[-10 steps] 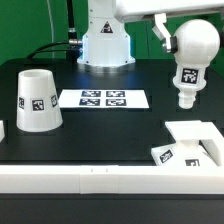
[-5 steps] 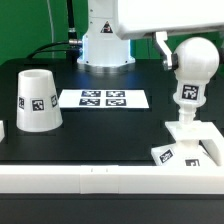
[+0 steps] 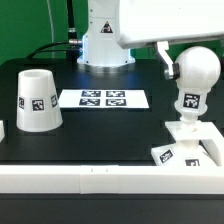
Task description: Assemble lamp
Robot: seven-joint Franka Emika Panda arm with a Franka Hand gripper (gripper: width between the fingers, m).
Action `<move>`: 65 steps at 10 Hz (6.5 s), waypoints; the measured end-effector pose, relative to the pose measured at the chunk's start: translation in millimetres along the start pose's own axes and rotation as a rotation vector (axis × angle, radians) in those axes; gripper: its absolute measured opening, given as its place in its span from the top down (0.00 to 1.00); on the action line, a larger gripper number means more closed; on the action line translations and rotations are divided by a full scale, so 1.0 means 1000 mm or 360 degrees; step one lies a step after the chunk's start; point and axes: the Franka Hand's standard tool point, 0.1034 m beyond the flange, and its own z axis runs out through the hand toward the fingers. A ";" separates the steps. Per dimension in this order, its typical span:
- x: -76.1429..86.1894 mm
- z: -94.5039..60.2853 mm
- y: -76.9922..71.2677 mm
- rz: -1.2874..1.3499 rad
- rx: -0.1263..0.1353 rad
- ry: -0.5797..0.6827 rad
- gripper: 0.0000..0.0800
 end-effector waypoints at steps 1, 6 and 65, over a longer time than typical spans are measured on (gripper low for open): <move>-0.003 0.004 -0.002 -0.0003 0.0003 -0.0010 0.28; -0.013 0.009 -0.008 -0.0024 -0.0011 0.0085 0.28; -0.011 0.007 -0.014 0.2026 -0.0286 -0.0651 0.18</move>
Offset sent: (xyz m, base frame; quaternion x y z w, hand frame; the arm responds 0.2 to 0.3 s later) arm -0.0143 0.0093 -0.0140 -0.0156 0.0146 -0.0165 0.9996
